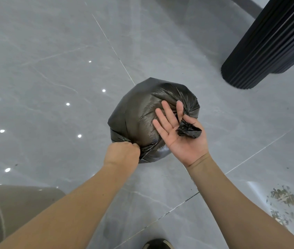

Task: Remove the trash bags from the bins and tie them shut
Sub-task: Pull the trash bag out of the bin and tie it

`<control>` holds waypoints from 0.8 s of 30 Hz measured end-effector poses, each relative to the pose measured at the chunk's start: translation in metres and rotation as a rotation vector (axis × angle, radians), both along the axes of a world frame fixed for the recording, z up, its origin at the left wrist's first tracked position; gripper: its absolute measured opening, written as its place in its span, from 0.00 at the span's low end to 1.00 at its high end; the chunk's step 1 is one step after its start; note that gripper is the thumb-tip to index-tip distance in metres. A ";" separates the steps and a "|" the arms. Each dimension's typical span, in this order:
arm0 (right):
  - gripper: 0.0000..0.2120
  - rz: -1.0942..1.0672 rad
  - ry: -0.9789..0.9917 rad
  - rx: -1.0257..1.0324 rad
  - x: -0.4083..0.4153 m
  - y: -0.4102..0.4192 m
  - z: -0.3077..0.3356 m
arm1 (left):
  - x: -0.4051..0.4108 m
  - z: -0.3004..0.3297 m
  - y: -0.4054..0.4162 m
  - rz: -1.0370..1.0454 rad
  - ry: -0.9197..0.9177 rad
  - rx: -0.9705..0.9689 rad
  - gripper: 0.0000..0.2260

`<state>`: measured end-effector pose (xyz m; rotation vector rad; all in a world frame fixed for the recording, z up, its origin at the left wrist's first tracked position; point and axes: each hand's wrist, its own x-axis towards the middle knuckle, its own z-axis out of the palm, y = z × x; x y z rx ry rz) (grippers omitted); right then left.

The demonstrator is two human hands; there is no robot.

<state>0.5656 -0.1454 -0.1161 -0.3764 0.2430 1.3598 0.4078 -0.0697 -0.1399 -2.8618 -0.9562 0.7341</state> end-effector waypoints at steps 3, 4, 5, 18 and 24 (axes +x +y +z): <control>0.18 0.011 -0.125 -0.036 -0.001 0.004 0.002 | -0.005 0.003 -0.002 0.063 -0.012 -0.003 0.18; 0.18 -0.003 -0.164 -0.073 0.001 0.006 0.001 | -0.007 0.004 -0.002 0.087 -0.031 0.000 0.22; 0.18 -0.026 -0.198 -0.110 0.002 0.008 0.002 | -0.010 0.007 -0.003 0.115 -0.053 -0.002 0.26; 0.14 -0.096 -0.056 -0.049 0.000 0.030 0.021 | -0.041 0.055 0.023 0.395 -0.080 0.206 0.20; 0.12 0.120 0.071 0.187 0.004 0.029 0.036 | -0.034 0.073 0.022 0.009 -0.073 0.163 0.19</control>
